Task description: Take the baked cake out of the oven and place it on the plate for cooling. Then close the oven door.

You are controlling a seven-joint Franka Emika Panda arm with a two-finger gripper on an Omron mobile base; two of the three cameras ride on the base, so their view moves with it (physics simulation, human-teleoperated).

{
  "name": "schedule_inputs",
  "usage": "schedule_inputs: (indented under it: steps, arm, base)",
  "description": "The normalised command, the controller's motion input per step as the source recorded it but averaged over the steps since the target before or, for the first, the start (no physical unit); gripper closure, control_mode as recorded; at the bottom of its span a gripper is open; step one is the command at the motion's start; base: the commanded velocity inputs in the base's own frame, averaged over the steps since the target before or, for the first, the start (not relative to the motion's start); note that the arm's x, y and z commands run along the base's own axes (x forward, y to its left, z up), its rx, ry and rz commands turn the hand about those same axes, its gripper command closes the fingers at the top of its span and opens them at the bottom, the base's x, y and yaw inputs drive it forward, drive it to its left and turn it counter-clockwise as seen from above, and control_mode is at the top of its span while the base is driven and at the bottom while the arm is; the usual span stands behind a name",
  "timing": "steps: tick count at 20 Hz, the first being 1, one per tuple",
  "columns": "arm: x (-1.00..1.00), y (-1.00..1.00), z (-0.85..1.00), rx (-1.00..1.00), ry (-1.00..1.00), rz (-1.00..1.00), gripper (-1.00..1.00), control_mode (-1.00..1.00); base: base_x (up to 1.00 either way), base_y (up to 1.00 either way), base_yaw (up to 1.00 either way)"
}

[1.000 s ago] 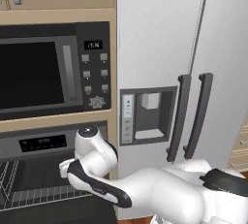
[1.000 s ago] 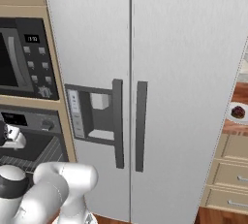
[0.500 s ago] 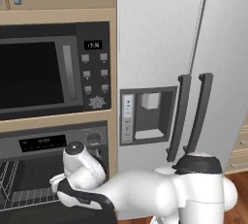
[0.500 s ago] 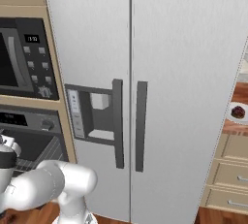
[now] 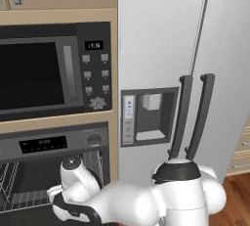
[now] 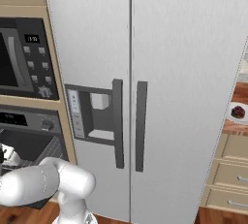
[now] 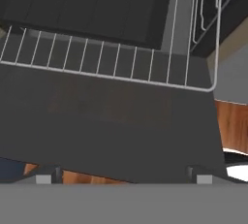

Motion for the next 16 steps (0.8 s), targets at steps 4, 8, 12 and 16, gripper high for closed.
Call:
schedule_inputs:
  steps: [4, 8, 12, 16]
  arm:
    - [-0.01, 0.18, -0.19, 0.00, 0.00, -0.10, -1.00, -1.00]
    - [-0.02, 0.13, -0.20, 0.00, 0.02, -0.07, -1.00, -1.00]
    - [0.06, 0.07, -0.29, 0.00, 0.01, -0.04, -1.00, -1.00]
    - [0.18, 0.04, -0.36, 0.00, 0.00, 0.00, -1.00, -1.00]
  base:
    - [0.00, 0.00, 0.00]
    - [0.00, 0.00, 0.00]
    - [0.00, 0.00, 0.00]
    - [0.00, 0.00, 0.00]
